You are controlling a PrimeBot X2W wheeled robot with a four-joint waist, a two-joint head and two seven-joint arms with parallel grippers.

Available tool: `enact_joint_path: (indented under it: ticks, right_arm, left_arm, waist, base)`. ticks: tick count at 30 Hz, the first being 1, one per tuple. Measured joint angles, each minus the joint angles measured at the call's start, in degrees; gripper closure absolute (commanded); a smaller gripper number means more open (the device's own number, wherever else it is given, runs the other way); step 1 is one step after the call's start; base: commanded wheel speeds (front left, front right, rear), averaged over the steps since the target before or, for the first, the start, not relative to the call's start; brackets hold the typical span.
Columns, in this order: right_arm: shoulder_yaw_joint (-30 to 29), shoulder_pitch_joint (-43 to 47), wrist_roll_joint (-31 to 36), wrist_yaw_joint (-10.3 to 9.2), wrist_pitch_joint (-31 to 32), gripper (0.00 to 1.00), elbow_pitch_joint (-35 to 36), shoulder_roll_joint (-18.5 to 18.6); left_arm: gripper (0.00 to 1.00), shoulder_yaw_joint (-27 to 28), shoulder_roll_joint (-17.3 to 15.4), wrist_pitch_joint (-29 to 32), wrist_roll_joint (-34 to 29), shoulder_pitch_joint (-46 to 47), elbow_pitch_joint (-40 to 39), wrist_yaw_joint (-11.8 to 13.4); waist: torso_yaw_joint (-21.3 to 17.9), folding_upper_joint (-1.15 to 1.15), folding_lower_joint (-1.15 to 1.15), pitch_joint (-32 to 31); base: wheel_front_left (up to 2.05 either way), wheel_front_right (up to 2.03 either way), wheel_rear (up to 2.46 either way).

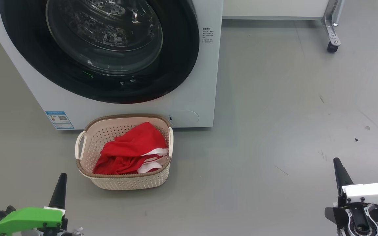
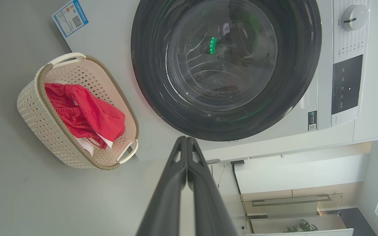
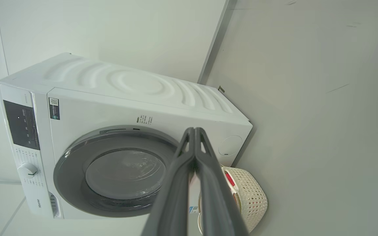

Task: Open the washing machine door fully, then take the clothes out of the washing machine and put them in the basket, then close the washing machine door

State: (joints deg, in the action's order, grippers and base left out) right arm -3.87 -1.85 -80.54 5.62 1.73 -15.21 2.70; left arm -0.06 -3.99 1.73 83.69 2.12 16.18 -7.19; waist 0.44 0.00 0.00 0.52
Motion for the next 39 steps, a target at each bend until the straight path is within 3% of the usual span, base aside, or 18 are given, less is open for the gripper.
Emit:
enact_joint_path:
  ticks: [16, 39]
  right_arm:
    - [-1.9, -1.3, -12.2, 1.07, 3.0, 1.0, -0.4, 0.3]
    - [-2.0, -1.5, -12.3, 1.33, 3.1, 1.0, -0.5, 0.4]
  left_arm:
    - [1.0, 2.5, 0.6, 2.8, 8.9, 0.6, -0.5, 0.0]
    - [1.0, 2.9, 0.8, 2.8, 9.0, 0.9, -0.6, 0.0]
  waist:
    - [-0.4, 0.0, 0.0, -0.4]
    - [-0.4, 0.0, 0.0, -0.4]
  base:
    - [0.0, 0.0, 0.0]
    - [0.0, 0.0, 0.0]
